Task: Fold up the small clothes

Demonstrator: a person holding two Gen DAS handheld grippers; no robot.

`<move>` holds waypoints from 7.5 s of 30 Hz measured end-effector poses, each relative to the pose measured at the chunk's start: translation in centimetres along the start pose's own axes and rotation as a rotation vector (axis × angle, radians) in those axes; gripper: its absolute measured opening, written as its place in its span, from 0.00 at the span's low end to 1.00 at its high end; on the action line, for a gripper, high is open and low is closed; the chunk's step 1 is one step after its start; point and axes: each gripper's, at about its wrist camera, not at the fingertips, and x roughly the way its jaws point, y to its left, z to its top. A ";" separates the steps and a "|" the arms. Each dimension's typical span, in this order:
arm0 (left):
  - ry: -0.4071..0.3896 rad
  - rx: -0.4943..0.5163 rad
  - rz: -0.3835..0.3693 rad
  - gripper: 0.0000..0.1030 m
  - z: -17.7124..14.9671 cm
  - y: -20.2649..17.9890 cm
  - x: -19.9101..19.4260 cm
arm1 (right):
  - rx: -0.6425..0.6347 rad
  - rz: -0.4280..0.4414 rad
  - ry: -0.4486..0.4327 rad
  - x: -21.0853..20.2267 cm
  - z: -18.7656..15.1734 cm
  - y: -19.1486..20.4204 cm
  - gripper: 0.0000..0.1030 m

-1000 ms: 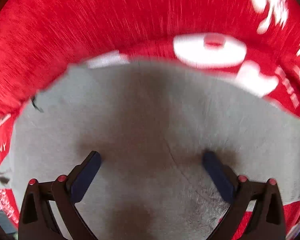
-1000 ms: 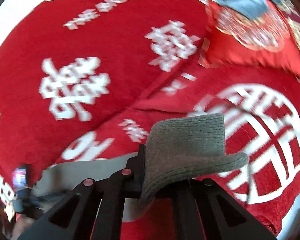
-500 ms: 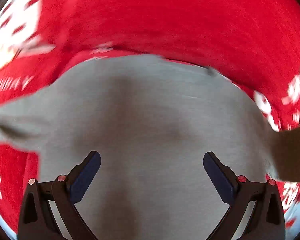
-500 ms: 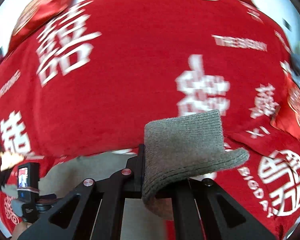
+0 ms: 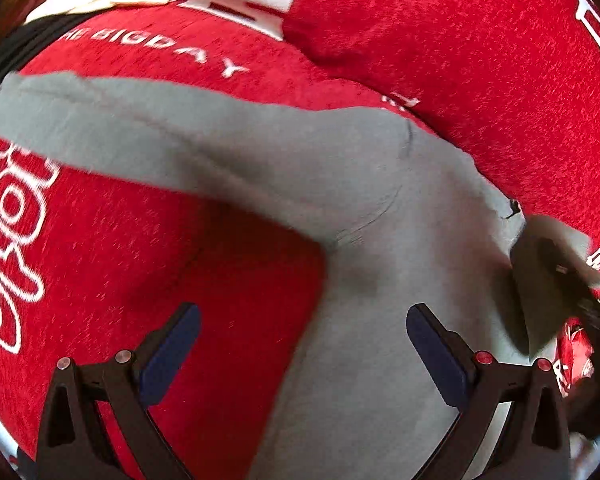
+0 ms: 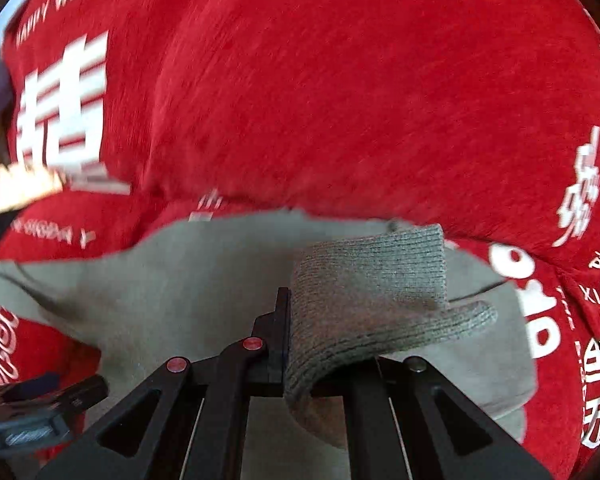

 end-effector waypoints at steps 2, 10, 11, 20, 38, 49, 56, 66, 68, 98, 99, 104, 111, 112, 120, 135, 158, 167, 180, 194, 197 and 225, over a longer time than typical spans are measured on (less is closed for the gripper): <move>-0.001 -0.005 -0.007 1.00 -0.5 0.7 0.1 | -0.024 -0.011 0.029 1.3 -0.6 1.3 0.05; -0.018 -0.086 -0.050 1.00 -2.0 2.6 -0.8 | -0.201 0.125 0.164 2.8 -2.6 5.6 0.64; -0.023 -0.096 -0.048 1.00 -2.1 2.8 -1.1 | -0.212 0.148 0.145 1.9 -2.4 5.7 0.67; -0.059 -0.006 -0.061 1.00 -2.3 -2.6 -2.4 | -0.058 0.234 0.002 -6.1 -1.6 -6.8 0.78; -0.021 0.331 0.154 1.00 -0.7 -14.2 5.3 | -0.087 0.058 0.147 0.9 -7.9 -16.2 0.79; -0.043 0.223 0.090 1.00 0.6 -17.3 3.2 | 0.103 0.061 0.302 8.0 -2.0 -17.0 0.88; 0.009 0.320 0.230 1.00 -0.7 -16.2 6.5 | 0.115 0.134 0.228 2.1 -6.1 -15.4 0.88; -0.042 0.189 0.154 1.00 -1.6 -11.6 2.3 | -0.029 0.052 0.158 -0.7 -8.3 -11.3 0.89; -0.013 0.231 0.125 1.00 -2.8 -12.5 2.6 | 0.024 0.050 0.193 -0.2 -8.6 -11.8 0.89; -0.036 0.753 0.107 1.00 -21.8 -9.3 -2.3 | -0.557 0.144 0.226 -11.6 -28.8 -7.3 0.98; -0.016 0.756 0.116 1.00 -22.0 -9.1 -2.3 | -0.561 0.150 0.245 -11.1 -29.3 -7.7 0.99; 0.056 0.713 0.146 1.00 -22.6 -5.6 -2.9 | -0.528 0.136 0.250 -12.3 -32.5 -12.2 0.99; -0.006 0.667 0.079 1.00 -21.8 -7.2 -6.5 | -0.491 0.107 0.295 -15.0 -33.3 -13.9 0.99; -0.020 0.671 0.070 1.00 -21.5 -8.0 -6.4 | -0.469 0.131 0.264 -15.7 -32.5 -13.8 0.99; -0.008 0.528 0.102 1.00 -18.4 -8.4 -1.9 | -0.343 0.131 0.218 -12.0 -25.9 -8.4 0.99; -0.178 -0.063 0.027 1.00 -0.5 6.0 -6.5 | -0.287 0.100 0.309 -10.8 -27.2 -8.8 0.99; -0.188 -0.683 -0.103 0.81 12.9 26.8 -6.2 | -0.382 0.115 0.338 -10.3 -26.0 -4.5 0.99; -0.145 -0.644 0.058 0.31 11.6 26.3 -6.5 | -0.334 0.155 0.320 -10.0 -25.5 -5.4 0.99; -0.202 -0.601 -0.109 0.53 6.8 29.9 -8.3 | -0.300 0.213 0.271 -10.2 -20.6 -5.3 0.99; -0.292 -0.630 -0.139 0.29 11.9 30.5 -6.7 | -0.434 0.220 0.189 -10.3 -15.5 1.1 0.99; -0.296 -0.587 -0.126 0.07 12.0 30.9 -6.7 | -0.380 0.249 0.166 -9.5 -12.1 1.5 0.99; -0.498 -0.431 -0.174 0.07 9.8 29.8 -12.7 | -0.195 0.102 0.231 5.9 -3.1 16.2 0.99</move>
